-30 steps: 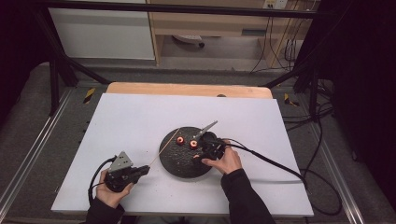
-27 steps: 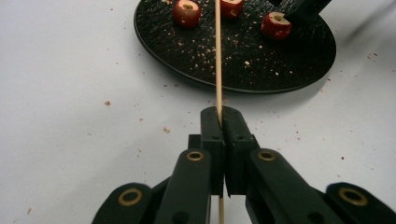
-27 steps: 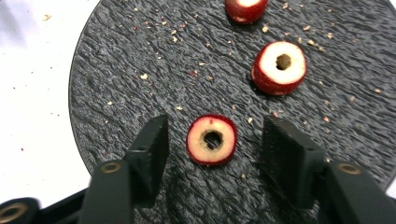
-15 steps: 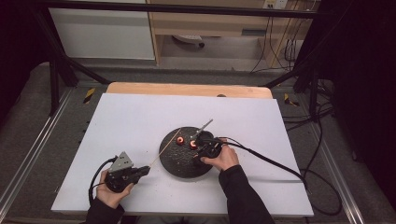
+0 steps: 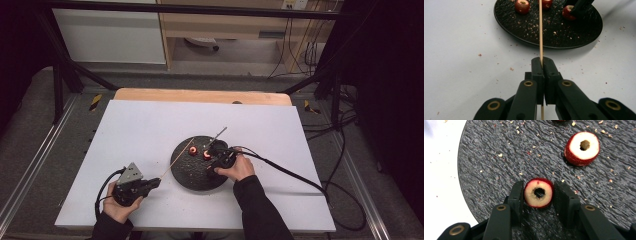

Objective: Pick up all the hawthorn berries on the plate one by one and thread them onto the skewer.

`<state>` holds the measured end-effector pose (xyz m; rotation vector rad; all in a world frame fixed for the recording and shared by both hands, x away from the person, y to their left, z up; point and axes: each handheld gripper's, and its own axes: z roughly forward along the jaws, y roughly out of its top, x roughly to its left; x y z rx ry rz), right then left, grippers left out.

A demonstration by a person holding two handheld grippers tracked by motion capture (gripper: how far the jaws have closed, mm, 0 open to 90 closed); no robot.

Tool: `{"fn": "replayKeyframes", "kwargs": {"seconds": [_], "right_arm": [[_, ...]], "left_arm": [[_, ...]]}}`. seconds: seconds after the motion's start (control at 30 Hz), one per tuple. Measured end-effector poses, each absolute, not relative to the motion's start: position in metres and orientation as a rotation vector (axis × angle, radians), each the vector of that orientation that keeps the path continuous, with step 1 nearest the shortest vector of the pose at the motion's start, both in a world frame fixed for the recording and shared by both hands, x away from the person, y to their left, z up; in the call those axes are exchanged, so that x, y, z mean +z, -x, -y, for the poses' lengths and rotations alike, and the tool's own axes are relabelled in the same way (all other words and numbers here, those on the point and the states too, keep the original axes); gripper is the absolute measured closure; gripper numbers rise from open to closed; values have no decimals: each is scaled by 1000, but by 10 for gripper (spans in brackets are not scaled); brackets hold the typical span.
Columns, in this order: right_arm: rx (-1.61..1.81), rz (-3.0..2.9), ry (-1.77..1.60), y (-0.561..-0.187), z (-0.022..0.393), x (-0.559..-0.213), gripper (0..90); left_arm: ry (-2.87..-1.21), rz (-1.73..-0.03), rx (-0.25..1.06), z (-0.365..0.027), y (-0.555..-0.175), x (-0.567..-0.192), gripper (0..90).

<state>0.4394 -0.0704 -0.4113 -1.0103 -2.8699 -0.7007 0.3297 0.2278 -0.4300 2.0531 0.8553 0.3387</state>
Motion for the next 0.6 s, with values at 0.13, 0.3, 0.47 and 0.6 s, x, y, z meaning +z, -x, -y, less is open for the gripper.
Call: {"fn": "replayKeyframes", "kwargs": {"seconds": [0.13,0.3,0.47,0.6], "right_arm": [[-720,2859,1023,-439,71,-409,619],[-783,2838,1061,-437,75,-401,621],[-857,2811,1127,-435,81,-391,623],[-905,2789,1157,-433,84,-384,623]], "left_arm": [[-2051,-853,340,-227,-329,-430,881],[-2047,-852,344,-227,-329,-430,882],[-2042,-853,345,-227,-329,-430,881],[-2041,-852,346,-226,-329,-430,881]]}}
